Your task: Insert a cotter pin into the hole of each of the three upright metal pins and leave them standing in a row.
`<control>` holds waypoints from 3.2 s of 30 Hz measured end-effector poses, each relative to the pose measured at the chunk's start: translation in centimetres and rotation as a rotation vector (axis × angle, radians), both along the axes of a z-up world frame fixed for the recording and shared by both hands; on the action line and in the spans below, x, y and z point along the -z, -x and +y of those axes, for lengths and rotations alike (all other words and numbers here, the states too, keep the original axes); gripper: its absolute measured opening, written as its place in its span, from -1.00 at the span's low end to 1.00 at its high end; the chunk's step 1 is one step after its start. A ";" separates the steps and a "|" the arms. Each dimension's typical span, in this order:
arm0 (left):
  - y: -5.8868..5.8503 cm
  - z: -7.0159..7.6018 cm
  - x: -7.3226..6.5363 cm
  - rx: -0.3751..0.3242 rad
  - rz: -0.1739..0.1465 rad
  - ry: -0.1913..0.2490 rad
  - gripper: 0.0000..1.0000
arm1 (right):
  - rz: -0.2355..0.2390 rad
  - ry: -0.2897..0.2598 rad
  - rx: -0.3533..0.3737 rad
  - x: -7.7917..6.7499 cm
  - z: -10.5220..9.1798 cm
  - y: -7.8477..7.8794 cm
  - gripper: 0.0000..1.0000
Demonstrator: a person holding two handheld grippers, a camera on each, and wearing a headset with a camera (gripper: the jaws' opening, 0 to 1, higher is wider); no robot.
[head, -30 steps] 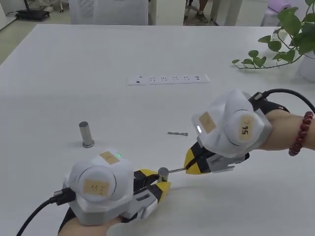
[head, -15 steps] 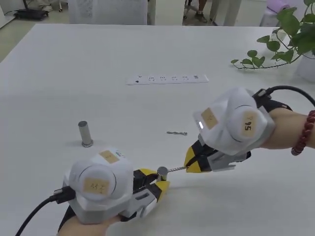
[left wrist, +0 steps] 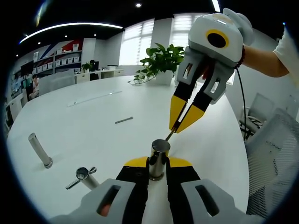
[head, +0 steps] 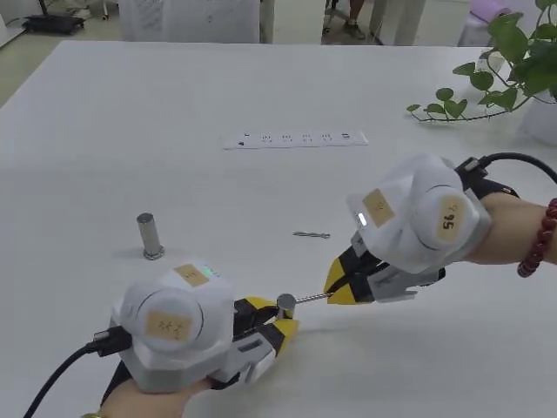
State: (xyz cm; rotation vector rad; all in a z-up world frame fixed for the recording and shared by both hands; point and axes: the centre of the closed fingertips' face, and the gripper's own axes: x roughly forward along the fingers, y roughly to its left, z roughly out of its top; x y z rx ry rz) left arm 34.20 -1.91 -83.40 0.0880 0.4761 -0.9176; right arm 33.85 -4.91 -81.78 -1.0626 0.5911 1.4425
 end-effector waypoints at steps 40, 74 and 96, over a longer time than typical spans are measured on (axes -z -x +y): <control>0.0 0.0 0.2 -0.019 0.020 0.029 -0.75 | 0.015 -0.052 0.012 0.2 2.1 0.4 -0.93; 0.1 0.0 0.6 -0.030 0.039 0.043 -0.75 | 0.046 -0.107 0.079 -0.2 1.7 0.4 -0.90; 0.1 0.0 0.7 -0.043 0.056 0.068 -0.74 | 0.058 -0.125 0.090 -0.3 2.5 0.6 -0.90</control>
